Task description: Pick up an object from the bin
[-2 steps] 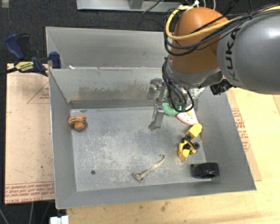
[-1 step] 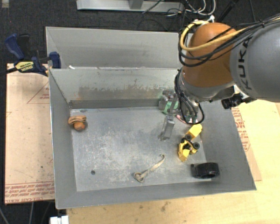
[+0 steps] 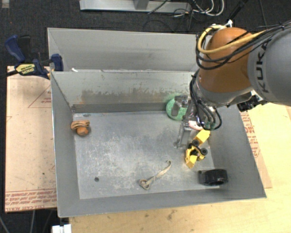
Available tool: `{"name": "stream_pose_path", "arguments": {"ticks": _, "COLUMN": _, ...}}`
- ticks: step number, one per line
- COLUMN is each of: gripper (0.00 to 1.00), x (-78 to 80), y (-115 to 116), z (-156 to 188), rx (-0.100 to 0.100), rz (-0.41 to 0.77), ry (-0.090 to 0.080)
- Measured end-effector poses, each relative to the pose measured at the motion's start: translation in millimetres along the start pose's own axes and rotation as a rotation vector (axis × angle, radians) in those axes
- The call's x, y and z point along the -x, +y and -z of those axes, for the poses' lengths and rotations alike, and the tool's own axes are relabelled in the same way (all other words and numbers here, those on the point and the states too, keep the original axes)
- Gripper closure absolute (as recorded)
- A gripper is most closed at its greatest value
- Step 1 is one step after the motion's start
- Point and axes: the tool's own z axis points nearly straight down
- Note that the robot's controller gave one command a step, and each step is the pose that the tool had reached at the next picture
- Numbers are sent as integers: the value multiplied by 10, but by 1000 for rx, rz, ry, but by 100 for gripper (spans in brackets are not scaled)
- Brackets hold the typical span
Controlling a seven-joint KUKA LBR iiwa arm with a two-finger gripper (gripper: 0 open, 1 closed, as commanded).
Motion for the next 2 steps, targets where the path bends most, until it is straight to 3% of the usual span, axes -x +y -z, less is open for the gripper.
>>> {"name": "stream_pose_path", "arguments": {"ticks": 1, "gripper": 0, "x": -254, "y": -342, "z": -174, "rx": 1, "rz": 42, "ry": -1}}
{"name": "stream_pose_path", "arguments": {"ticks": 2, "gripper": 0, "x": 37, "y": -556, "z": -403, "rx": 0, "rz": -9, "ry": 0}}
